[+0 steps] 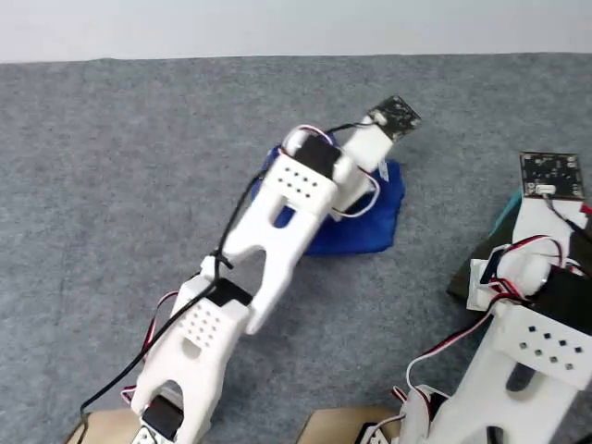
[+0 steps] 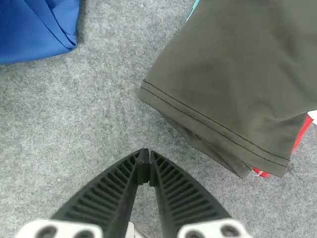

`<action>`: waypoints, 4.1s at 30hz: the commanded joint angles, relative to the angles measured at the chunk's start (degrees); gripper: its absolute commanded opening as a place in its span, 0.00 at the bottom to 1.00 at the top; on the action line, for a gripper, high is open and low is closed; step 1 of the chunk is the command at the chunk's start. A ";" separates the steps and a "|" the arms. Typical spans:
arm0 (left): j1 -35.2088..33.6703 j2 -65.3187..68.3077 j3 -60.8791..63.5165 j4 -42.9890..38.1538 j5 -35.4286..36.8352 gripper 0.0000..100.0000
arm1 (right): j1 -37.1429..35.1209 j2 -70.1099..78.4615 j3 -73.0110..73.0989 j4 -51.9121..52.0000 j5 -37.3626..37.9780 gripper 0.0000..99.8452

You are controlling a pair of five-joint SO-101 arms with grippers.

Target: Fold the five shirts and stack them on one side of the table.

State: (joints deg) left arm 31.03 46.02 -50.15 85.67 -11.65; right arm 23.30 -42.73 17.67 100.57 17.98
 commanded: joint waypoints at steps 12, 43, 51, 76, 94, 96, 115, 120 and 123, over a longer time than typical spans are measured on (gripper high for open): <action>6.51 4.31 -0.22 -13.27 2.37 0.03 | -0.31 -0.84 -0.44 2.15 0.70 0.01; -2.90 2.55 -34.51 14.86 6.51 0.20 | -0.57 -0.84 -0.70 1.89 0.70 0.01; -21.19 -3.60 -31.78 15.03 7.21 0.03 | -6.73 -0.13 -0.53 -1.89 0.35 0.01; -47.47 -60.22 30.90 14.77 5.01 0.01 | -27.56 49.45 -29.98 -16.57 -4.92 0.09; -63.03 -70.59 42.68 14.77 -3.87 0.01 | -36.88 84.53 -62.51 -16.22 -4.66 0.09; -63.03 -71.82 44.00 14.77 -4.75 0.01 | -37.49 86.29 -63.91 -16.22 -4.66 0.09; -63.03 -73.23 45.05 14.77 -4.92 0.01 | -36.79 84.35 -65.49 -4.09 -4.48 0.01; -63.03 -73.32 45.05 14.77 -4.92 0.01 | -36.70 80.66 -65.49 1.63 -4.48 0.01; -63.03 -73.32 45.05 14.77 -4.92 0.01 | -35.65 78.02 -64.26 2.42 -4.48 0.01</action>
State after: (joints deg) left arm -31.56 -25.27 -5.05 99.38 -16.22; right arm -14.07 41.41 -44.75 100.48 13.76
